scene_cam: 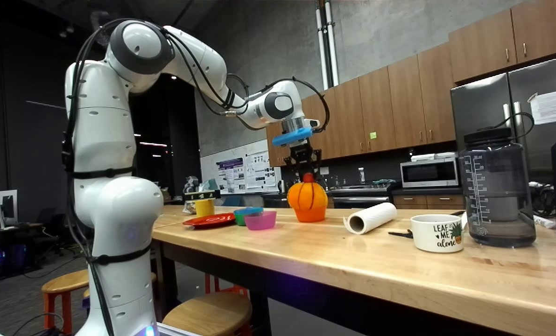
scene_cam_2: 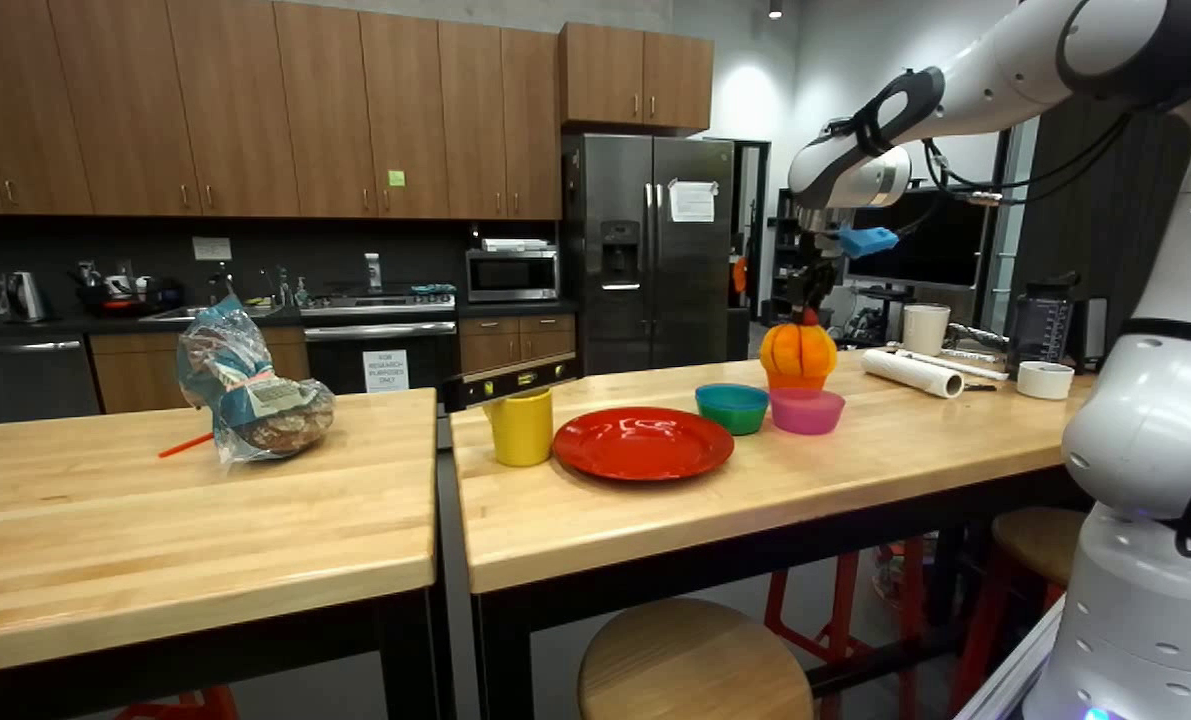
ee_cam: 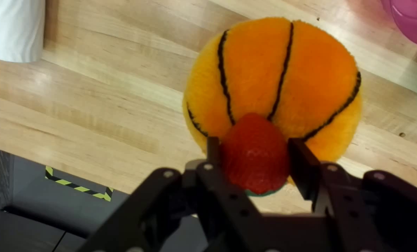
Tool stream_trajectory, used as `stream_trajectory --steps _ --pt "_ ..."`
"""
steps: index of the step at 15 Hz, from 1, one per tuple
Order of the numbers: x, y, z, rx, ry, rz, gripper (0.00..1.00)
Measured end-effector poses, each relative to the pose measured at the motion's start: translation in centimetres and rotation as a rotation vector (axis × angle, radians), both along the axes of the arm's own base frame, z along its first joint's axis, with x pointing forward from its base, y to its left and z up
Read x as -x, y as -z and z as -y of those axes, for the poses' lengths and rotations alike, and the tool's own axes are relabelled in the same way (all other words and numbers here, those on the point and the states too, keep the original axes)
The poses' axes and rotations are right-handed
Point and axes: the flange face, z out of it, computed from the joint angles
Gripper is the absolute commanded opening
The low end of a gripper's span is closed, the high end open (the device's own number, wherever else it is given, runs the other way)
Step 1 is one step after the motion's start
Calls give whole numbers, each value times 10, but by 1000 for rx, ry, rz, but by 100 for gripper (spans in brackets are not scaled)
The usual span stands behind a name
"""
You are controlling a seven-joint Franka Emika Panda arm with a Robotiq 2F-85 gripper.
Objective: Put the red ball on the orange thing
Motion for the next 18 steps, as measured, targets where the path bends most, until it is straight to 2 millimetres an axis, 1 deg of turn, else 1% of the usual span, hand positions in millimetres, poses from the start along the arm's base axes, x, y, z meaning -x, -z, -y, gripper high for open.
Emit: stream_trajectory --steps 3,13,18 --pt "-1 3 0 -15 -4 -1 25" --pt "0 1 2 -37 1 15 25" --pt "0 1 2 -37 -27 11 25"
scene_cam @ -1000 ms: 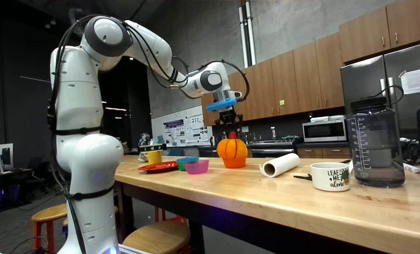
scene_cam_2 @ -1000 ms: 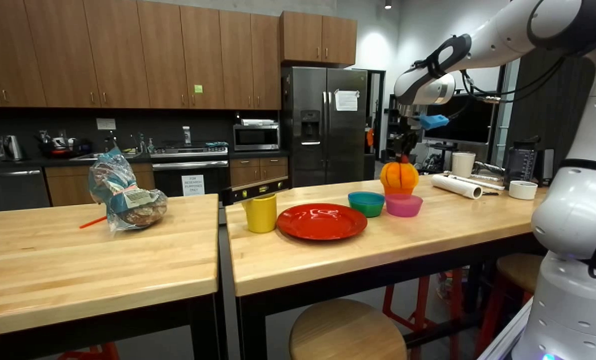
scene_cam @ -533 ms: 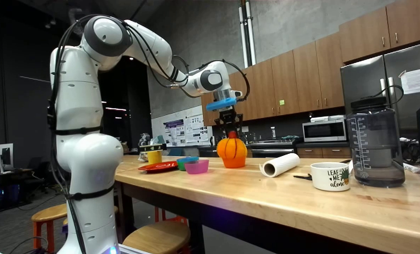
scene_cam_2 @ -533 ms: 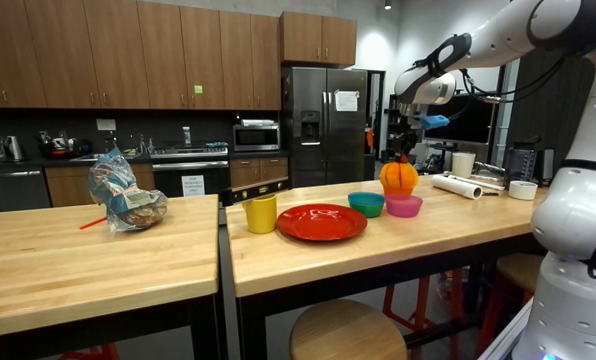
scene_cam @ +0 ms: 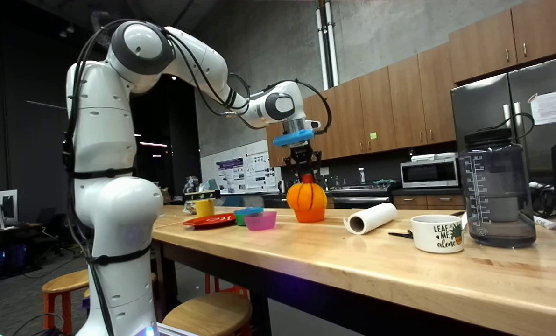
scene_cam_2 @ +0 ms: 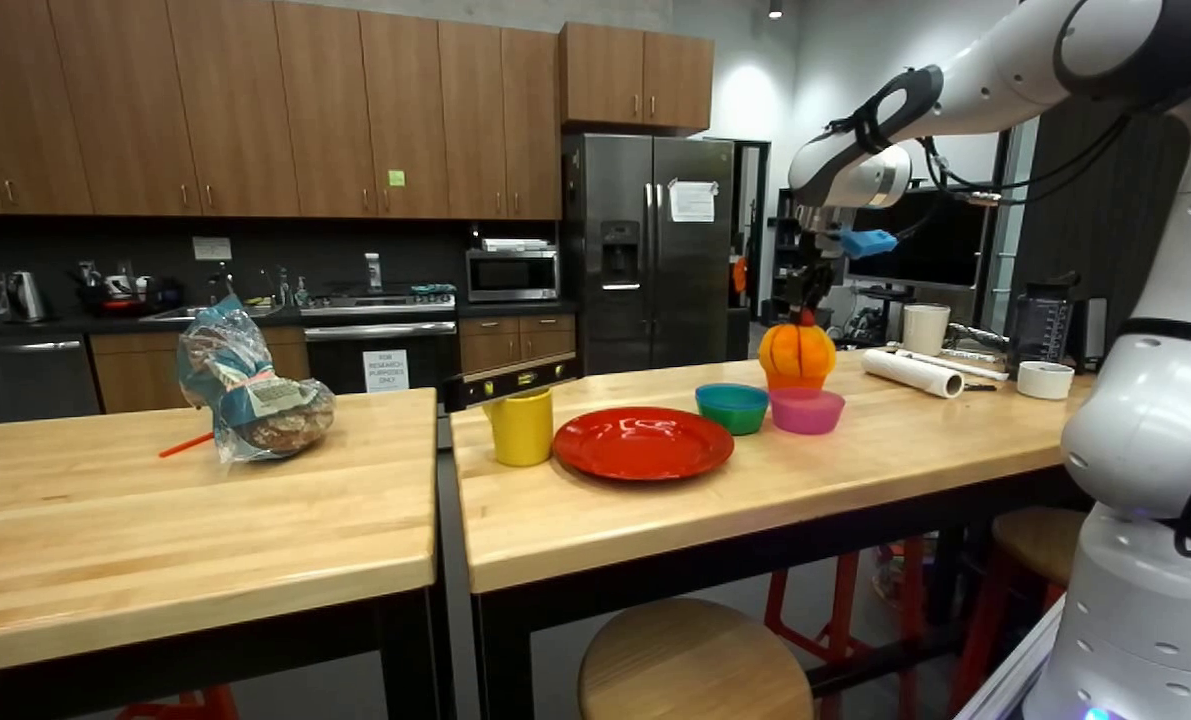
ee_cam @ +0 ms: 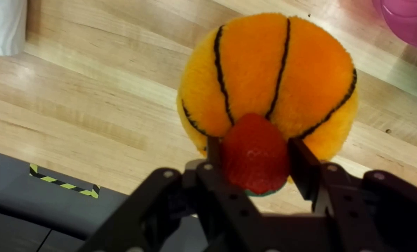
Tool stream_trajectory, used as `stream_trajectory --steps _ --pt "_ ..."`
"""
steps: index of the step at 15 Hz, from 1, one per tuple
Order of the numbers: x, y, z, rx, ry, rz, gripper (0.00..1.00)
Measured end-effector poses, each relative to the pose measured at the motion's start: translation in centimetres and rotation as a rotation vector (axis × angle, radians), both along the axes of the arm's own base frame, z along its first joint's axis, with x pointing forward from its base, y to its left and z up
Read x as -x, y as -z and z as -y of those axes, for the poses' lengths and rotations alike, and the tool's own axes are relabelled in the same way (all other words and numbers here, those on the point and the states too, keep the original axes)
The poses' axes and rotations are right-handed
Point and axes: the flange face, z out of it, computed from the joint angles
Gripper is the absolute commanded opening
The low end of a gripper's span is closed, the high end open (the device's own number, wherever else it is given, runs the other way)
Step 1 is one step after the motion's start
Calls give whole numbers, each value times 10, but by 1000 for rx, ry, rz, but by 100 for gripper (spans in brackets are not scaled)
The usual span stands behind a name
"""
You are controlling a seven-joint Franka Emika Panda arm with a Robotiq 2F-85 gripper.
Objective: Put the red ball on the orange thing
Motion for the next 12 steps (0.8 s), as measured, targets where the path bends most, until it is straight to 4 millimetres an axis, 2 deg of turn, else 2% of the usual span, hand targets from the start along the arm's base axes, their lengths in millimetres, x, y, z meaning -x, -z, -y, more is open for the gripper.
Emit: stream_trajectory --steps 12 --pt "5 -11 -2 -6 -97 22 25"
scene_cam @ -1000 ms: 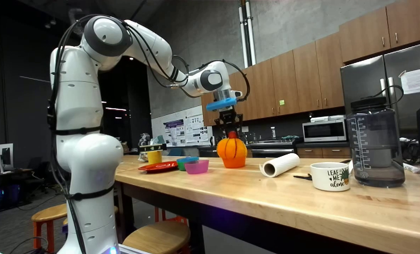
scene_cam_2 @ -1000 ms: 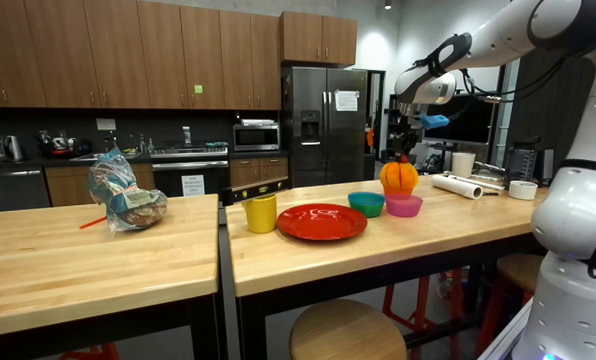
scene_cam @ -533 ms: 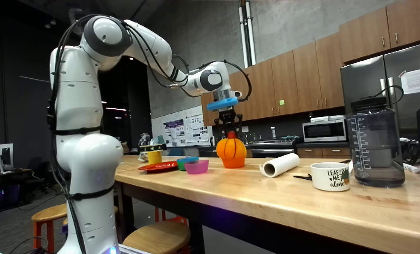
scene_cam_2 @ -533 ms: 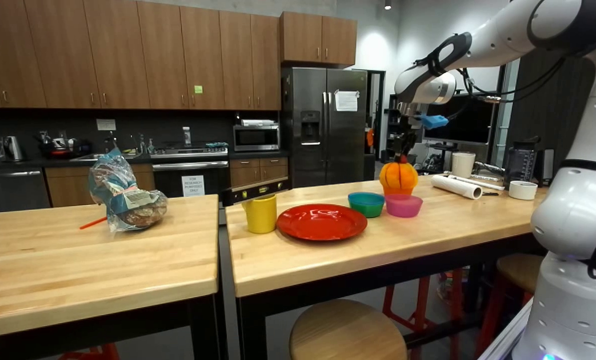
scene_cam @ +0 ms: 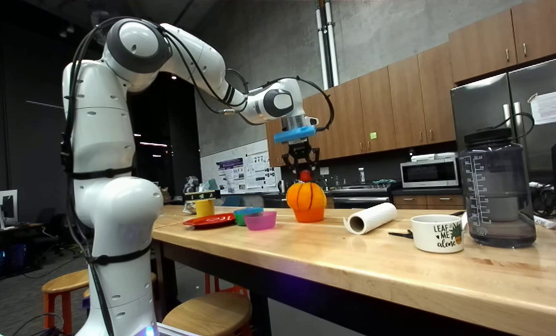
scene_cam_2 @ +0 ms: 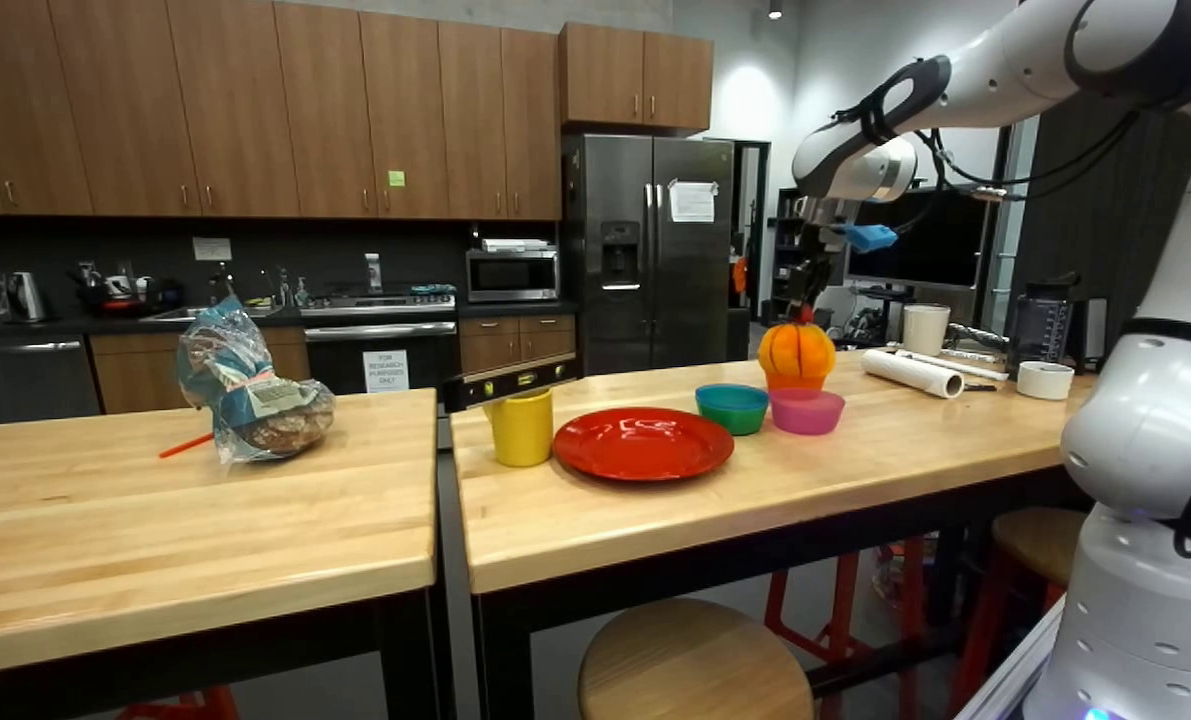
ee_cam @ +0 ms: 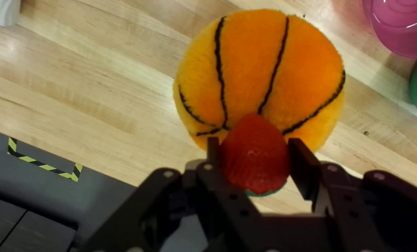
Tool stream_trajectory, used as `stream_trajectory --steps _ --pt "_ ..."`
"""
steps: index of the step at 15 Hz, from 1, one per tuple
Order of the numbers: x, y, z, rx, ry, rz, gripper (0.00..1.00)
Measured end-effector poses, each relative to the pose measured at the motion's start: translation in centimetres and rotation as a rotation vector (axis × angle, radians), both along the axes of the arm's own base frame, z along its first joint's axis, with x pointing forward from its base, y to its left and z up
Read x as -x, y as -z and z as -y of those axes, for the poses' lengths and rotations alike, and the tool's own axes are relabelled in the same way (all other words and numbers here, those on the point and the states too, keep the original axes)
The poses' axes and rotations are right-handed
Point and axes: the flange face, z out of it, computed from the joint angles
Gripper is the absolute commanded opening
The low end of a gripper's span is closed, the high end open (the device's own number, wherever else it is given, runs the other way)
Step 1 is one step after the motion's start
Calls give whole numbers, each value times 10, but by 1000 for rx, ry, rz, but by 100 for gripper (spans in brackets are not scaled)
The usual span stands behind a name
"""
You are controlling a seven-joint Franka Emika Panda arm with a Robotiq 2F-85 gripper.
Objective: Put the red ball on the orange thing
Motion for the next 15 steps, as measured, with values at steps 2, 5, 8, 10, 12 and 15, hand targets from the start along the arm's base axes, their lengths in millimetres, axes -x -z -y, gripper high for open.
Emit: stream_trajectory --steps 2,5,8,10,12,15 --pt "2 -1 -1 -2 -9 -5 25" --pt "5 1 -2 -13 -18 -27 25" --pt "8 4 -4 -25 -22 -50 25" --pt "9 7 -5 -28 -23 -57 25" --pt "10 11 -5 -31 -24 -63 75" --pt "12 16 -6 -35 -24 -73 85"
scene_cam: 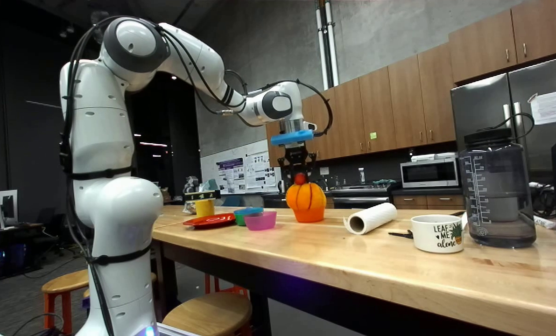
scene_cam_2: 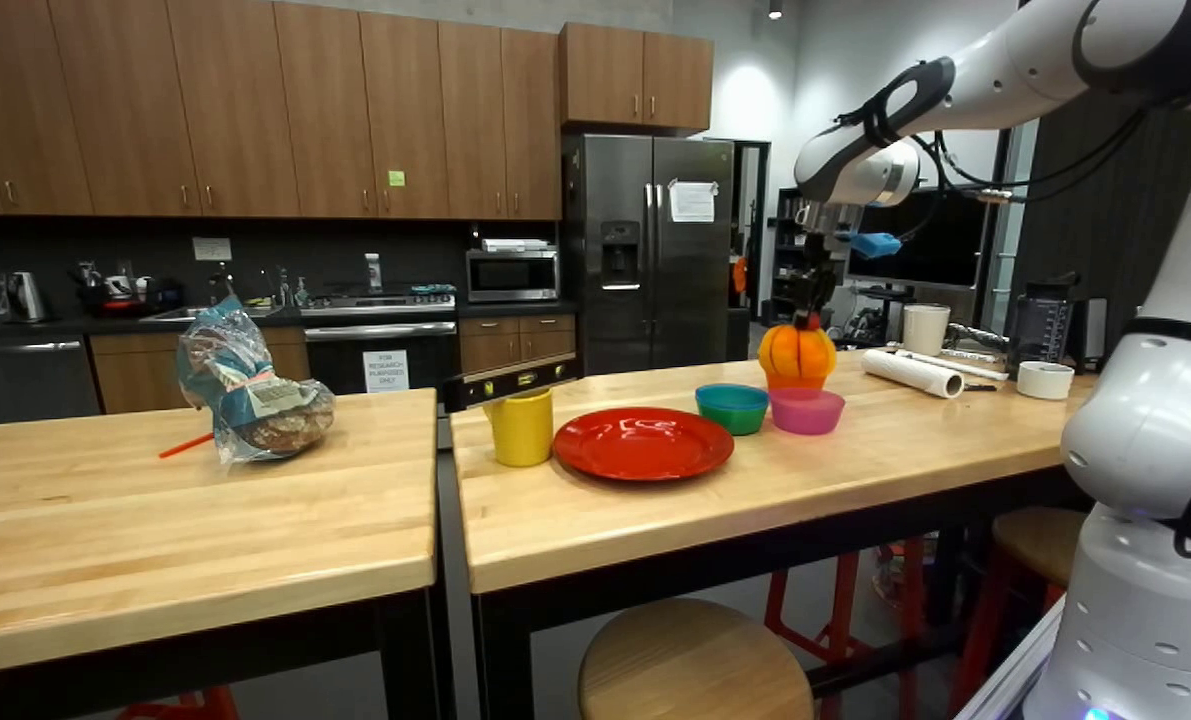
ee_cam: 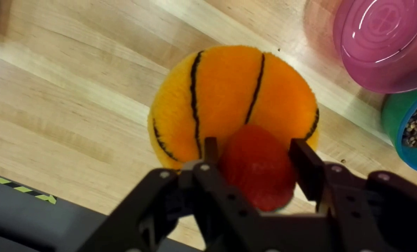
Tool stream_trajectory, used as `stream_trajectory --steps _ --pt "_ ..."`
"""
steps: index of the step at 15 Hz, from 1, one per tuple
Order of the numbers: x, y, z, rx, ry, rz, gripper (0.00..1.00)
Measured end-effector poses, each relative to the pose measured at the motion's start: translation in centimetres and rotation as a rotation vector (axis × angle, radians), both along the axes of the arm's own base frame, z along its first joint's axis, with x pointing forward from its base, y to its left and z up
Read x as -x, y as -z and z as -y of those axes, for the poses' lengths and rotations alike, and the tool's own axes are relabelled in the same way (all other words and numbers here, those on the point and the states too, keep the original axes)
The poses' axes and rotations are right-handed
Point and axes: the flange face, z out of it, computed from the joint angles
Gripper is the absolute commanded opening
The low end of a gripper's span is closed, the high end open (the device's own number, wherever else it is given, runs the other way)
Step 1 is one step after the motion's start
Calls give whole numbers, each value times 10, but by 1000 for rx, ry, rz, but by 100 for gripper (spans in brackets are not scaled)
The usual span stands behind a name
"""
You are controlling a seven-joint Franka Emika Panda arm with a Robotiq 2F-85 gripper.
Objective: Put the red ball on the orange thing
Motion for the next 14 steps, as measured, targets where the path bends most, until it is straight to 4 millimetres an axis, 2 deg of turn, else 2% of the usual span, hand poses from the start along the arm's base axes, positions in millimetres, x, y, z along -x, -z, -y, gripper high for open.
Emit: stream_trajectory --steps 2,3,9,14 --pt "1 2 0 -2 0 -4 98" --pt "1 3 -1 -3 0 -6 100" --pt "2 0 -1 -2 0 0 100" --pt "6 -13 -2 2 -1 25 100"
